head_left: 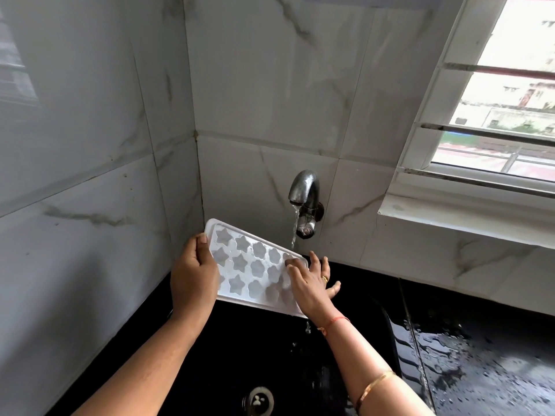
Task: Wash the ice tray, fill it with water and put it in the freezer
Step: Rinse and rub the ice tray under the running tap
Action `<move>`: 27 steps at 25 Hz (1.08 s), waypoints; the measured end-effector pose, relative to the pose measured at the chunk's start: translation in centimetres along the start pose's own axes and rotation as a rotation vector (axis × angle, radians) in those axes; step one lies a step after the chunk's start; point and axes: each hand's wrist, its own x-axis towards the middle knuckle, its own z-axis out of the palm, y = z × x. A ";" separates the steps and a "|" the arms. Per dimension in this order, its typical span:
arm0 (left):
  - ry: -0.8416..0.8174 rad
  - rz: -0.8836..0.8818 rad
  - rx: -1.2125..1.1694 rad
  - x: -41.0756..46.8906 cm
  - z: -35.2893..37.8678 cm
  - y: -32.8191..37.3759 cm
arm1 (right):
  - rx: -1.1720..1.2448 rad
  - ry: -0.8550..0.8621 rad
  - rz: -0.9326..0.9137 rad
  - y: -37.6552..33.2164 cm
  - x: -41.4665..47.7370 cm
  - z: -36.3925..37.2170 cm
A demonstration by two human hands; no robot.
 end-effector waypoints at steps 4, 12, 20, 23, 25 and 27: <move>-0.016 0.005 0.006 -0.2 0.2 0.1 | 0.024 0.009 0.011 -0.2 0.1 -0.4; -0.016 0.005 0.014 -0.1 0.0 -0.3 | 0.031 -0.006 -0.011 -0.1 -0.9 -0.2; 0.015 0.006 0.006 0.1 -0.5 0.0 | 0.041 -0.023 -0.018 0.0 -0.7 -0.3; 0.016 -0.002 0.008 -0.1 -0.3 -0.1 | 0.040 -0.013 -0.021 -0.5 -0.8 -0.3; 0.011 0.009 0.008 -0.1 -0.2 -0.2 | 0.036 -0.010 -0.021 -0.6 -0.5 -0.6; 0.008 0.012 0.001 0.0 -0.2 -0.1 | 0.031 -0.001 -0.015 -0.4 -0.3 -1.0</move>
